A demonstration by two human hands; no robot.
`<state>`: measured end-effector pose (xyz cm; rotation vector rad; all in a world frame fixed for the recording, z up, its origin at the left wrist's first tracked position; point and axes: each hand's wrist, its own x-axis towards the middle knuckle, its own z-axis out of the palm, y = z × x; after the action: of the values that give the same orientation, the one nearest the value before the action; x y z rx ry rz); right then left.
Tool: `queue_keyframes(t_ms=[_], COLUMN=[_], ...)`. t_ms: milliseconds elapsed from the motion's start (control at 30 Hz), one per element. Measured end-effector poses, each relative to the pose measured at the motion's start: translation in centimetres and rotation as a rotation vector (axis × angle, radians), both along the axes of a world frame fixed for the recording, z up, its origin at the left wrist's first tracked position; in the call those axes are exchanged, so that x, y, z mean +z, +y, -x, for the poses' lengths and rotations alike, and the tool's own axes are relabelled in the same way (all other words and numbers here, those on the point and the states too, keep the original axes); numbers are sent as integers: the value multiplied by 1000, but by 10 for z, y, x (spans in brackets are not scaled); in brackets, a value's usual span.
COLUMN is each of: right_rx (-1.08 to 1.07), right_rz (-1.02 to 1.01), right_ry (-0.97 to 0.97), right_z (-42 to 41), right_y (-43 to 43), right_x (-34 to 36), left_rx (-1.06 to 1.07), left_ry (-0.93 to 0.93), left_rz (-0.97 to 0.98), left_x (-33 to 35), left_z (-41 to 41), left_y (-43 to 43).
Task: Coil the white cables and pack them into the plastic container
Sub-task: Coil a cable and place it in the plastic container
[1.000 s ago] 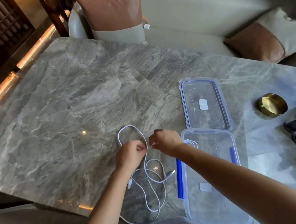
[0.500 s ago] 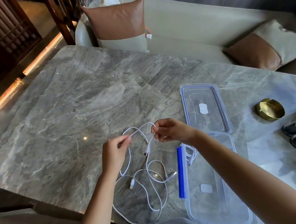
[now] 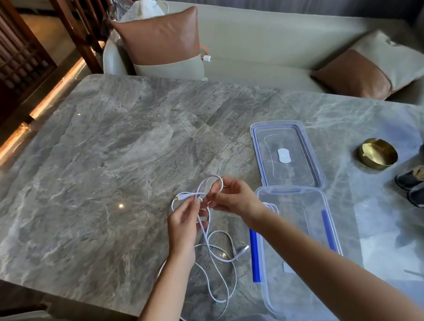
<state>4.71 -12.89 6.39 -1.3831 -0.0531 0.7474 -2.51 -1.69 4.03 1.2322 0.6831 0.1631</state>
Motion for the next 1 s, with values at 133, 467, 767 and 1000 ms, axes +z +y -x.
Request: queue_keyframes(t_ms=[133, 467, 767, 1000], right_rx=[40, 124, -11, -76], right_rz=[87, 118, 59, -34], right_ry=[-101, -184, -217, 62], right_z=[12, 5, 0, 4], right_y=[2, -8, -14, -11], right_x=[-2, 5, 0, -1], left_rx=[145, -29, -297, -132], left_ry=[16, 9, 29, 11], left_rz=[175, -61, -157, 61], left_x=[9, 16, 23, 23], left_z=[-3, 0, -3, -2], left_y=[-5, 7, 10, 10])
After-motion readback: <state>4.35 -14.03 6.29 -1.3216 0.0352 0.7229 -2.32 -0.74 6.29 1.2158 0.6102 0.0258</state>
